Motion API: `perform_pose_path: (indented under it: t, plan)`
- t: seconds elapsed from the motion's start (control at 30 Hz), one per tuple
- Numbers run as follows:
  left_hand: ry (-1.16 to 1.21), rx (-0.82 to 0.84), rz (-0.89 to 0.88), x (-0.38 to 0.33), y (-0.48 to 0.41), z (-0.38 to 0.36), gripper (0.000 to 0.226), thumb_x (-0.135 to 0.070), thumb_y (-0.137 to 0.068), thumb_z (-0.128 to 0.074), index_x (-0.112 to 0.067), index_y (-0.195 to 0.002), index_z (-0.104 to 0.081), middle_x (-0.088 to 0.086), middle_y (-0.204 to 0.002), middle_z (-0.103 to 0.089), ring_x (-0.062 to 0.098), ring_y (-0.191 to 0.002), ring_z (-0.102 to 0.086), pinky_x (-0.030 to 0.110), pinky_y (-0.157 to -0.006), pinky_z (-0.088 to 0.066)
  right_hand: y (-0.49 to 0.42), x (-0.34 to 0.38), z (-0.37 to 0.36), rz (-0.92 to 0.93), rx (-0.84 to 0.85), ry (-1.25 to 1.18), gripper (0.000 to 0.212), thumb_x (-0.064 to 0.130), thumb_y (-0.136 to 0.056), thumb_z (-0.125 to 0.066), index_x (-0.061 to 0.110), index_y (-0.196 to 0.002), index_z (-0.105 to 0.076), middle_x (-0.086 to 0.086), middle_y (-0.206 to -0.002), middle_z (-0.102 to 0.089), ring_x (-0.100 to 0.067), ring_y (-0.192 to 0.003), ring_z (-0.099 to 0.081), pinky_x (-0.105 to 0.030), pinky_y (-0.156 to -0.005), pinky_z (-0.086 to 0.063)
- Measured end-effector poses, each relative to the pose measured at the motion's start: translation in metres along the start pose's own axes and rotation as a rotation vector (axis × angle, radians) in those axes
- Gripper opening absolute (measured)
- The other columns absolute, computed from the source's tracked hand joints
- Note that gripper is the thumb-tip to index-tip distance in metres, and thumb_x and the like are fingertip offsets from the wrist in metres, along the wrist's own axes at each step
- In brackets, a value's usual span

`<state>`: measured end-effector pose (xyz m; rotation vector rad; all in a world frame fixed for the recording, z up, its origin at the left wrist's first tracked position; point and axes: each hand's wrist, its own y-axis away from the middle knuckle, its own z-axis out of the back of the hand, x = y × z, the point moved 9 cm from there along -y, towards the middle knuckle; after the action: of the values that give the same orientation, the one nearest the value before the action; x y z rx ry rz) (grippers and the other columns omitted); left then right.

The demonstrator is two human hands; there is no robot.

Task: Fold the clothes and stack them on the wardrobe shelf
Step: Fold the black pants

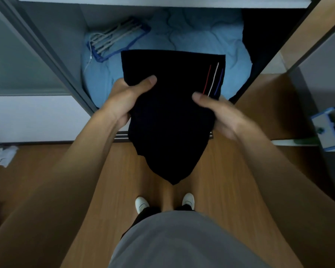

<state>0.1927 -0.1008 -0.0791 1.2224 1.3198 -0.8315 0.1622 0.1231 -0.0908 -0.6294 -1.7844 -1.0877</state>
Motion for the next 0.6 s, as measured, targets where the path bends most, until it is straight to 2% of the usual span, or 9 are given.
perform_pose_path:
  t: [0.07,0.17,0.23,0.3,0.37,0.4,0.5,0.57,0.6]
  plan:
    - [0.031,0.026,0.076,0.005,-0.005,0.005,0.050,-0.053,-0.057,-0.091,-0.022,-0.096,-0.081,0.004,-0.106,-0.077,0.019,-0.101,-0.073,0.024,-0.077,-0.058,0.001,-0.017,-0.011,-0.022,0.015,-0.005,0.029,0.026,-0.090,-0.071,0.020,-0.119,-0.069,-0.001,-0.115,-0.074,-0.015,-0.107,-0.070,-0.028,-0.089,-0.056]
    - [0.113,0.231,0.224,0.035,0.008,0.010,0.054,-0.063,-0.062,-0.082,-0.031,-0.106,-0.078,-0.007,-0.117,-0.073,0.010,-0.112,-0.067,0.020,-0.083,-0.056,-0.002,-0.019,-0.015,-0.017,-0.028,-0.072,0.034,0.025,-0.093,-0.068,0.011,-0.124,-0.066,-0.010,-0.119,-0.072,-0.024,-0.110,-0.069,-0.037,-0.095,-0.055]
    - [0.063,0.313,0.338,0.058,0.028,0.009,0.071,-0.064,-0.055,-0.086,-0.031,-0.116,-0.070,-0.009,-0.118,-0.072,0.007,-0.114,-0.065,0.019,-0.083,-0.055,-0.003,-0.013,-0.012,-0.056,-0.046,-0.143,0.035,0.025,-0.093,-0.068,0.008,-0.125,-0.066,-0.012,-0.121,-0.071,-0.025,-0.109,-0.069,-0.036,-0.089,-0.058]
    - [-0.061,0.295,0.359,0.071,0.036,0.008,0.079,-0.056,-0.057,-0.090,-0.023,-0.124,-0.064,-0.003,-0.120,-0.072,0.014,-0.115,-0.066,0.022,-0.084,-0.056,-0.005,-0.008,-0.008,-0.168,-0.052,-0.215,0.035,0.027,-0.094,-0.067,0.007,-0.124,-0.067,-0.013,-0.120,-0.071,-0.025,-0.104,-0.071,-0.035,-0.081,-0.061]
    - [-0.066,0.202,0.302,0.065,0.033,0.003,0.062,-0.043,-0.072,-0.086,-0.016,-0.124,-0.066,0.004,-0.118,-0.073,0.021,-0.111,-0.069,0.028,-0.085,-0.058,-0.008,-0.003,0.002,-0.244,-0.068,-0.256,0.032,0.029,-0.094,-0.065,0.006,-0.117,-0.070,-0.011,-0.114,-0.072,-0.024,-0.095,-0.073,-0.036,-0.077,-0.061]
    - [-0.017,0.158,0.283,0.060,0.031,-0.001,0.049,-0.035,-0.079,-0.082,-0.014,-0.122,-0.068,0.006,-0.116,-0.073,0.023,-0.110,-0.069,0.028,-0.085,-0.058,-0.009,0.003,0.010,-0.223,-0.073,-0.288,0.030,0.031,-0.094,-0.065,0.008,-0.112,-0.073,-0.010,-0.112,-0.072,-0.023,-0.095,-0.073,-0.036,-0.079,-0.061]
    - [0.169,0.052,0.287,0.046,0.026,-0.010,0.028,-0.020,-0.089,-0.071,-0.010,-0.115,-0.070,0.009,-0.113,-0.074,0.024,-0.105,-0.071,0.029,-0.081,-0.058,-0.009,0.014,0.015,-0.084,0.015,-0.379,0.030,0.042,-0.092,-0.063,0.020,-0.107,-0.077,-0.003,-0.119,-0.072,-0.019,-0.113,-0.067,-0.034,-0.090,-0.057]
    - [0.234,0.039,0.366,0.046,0.025,-0.016,0.025,-0.021,-0.091,-0.069,-0.009,-0.113,-0.071,0.010,-0.111,-0.075,0.023,-0.101,-0.072,0.030,-0.076,-0.059,-0.004,-0.006,0.005,-0.084,0.047,-0.186,0.019,0.040,-0.094,-0.062,0.030,-0.105,-0.074,0.007,-0.112,-0.075,-0.009,-0.107,-0.069,-0.025,-0.083,-0.058]
    - [0.247,0.045,0.412,0.046,0.024,-0.018,0.024,-0.024,-0.091,-0.068,-0.010,-0.110,-0.073,0.009,-0.110,-0.075,0.023,-0.100,-0.073,0.031,-0.074,-0.059,-0.002,-0.021,0.001,-0.088,0.036,-0.094,0.015,0.036,-0.094,-0.064,0.030,-0.105,-0.072,0.009,-0.108,-0.076,-0.008,-0.103,-0.071,-0.025,-0.082,-0.058]
